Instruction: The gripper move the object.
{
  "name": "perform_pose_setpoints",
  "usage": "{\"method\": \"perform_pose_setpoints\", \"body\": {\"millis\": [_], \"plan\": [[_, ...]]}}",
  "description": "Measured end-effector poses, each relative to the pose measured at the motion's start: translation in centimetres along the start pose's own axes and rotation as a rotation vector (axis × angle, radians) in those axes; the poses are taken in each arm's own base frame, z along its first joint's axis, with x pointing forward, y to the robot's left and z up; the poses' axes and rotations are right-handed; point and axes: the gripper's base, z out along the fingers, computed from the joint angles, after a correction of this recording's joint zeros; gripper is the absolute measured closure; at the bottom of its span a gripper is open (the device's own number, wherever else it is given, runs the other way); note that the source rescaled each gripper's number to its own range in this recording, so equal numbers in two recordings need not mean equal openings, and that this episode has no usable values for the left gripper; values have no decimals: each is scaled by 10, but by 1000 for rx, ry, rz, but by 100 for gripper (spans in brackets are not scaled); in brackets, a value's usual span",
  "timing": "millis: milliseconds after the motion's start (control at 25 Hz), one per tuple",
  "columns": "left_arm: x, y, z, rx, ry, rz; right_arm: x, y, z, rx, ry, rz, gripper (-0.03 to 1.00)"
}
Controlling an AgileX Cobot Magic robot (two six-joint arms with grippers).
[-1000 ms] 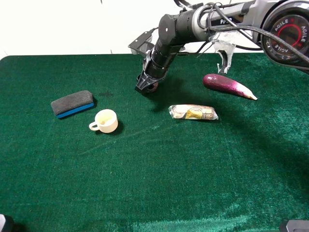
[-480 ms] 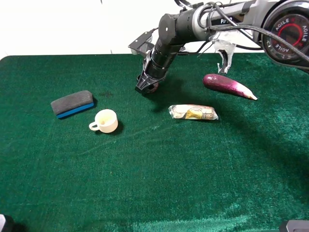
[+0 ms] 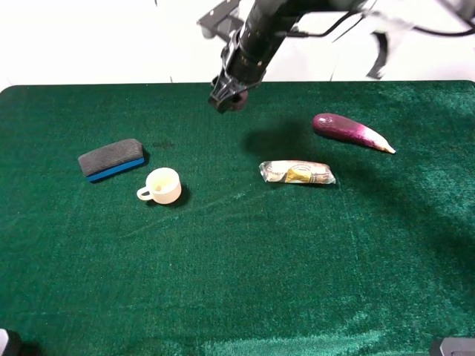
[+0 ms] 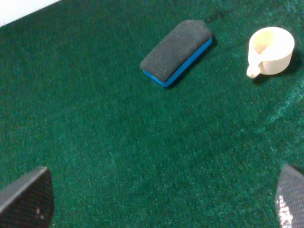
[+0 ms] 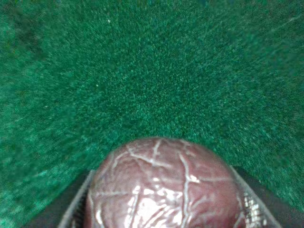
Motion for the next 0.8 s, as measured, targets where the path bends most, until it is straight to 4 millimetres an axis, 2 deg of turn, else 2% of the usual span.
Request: {"method": "perform_pose_setpoints", "body": {"millis": [200, 240, 280, 520, 680, 800], "plan": [[0, 0, 0, 0, 0, 0, 28, 14, -32, 3, 12, 28, 97], [0, 0, 0, 0, 0, 0, 28, 14, -32, 3, 12, 28, 97], [0, 0, 0, 0, 0, 0, 41, 22, -49, 10, 12, 40, 97], [0, 0, 0, 0, 0, 0, 73, 61, -89, 17, 45, 59, 97], [0, 0, 0, 0, 0, 0, 88, 92, -104, -18, 65, 42, 97], [0, 0, 0, 0, 0, 0, 98, 117, -107, -52, 83, 14, 97]]}}
